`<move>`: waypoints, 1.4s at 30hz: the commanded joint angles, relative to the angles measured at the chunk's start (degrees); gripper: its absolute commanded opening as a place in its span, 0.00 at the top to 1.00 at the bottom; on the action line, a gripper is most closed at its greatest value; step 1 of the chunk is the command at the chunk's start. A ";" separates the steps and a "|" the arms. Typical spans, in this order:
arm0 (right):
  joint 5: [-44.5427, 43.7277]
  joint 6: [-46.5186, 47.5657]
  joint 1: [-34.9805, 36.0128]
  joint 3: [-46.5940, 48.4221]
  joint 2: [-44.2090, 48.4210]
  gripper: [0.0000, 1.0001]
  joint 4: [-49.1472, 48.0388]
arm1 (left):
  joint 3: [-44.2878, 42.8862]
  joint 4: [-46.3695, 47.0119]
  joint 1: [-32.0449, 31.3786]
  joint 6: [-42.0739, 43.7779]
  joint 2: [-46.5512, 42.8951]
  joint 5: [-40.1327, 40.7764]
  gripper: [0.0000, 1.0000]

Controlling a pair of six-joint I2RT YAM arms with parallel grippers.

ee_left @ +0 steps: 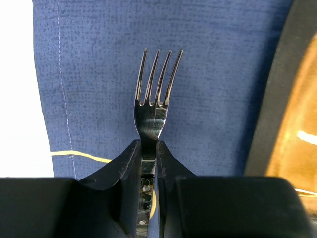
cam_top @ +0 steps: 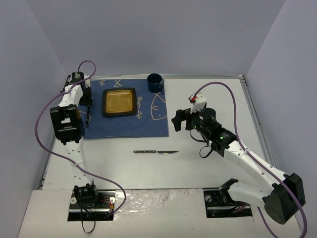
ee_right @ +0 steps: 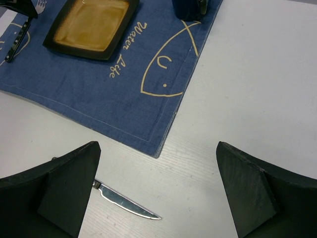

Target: Set the dinner table for one person

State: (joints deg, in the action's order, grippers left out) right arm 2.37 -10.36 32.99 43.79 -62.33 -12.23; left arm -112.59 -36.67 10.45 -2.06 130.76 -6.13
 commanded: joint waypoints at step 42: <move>-5.52 -2.07 -0.41 2.88 5.54 0.00 2.33 | 3.97 -4.04 -5.29 7.54 -20.14 0.26 0.11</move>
State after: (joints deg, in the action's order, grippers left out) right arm 1.74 -12.15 32.97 44.58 -61.99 -9.40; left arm -109.96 -39.15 11.56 -1.09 125.91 -7.35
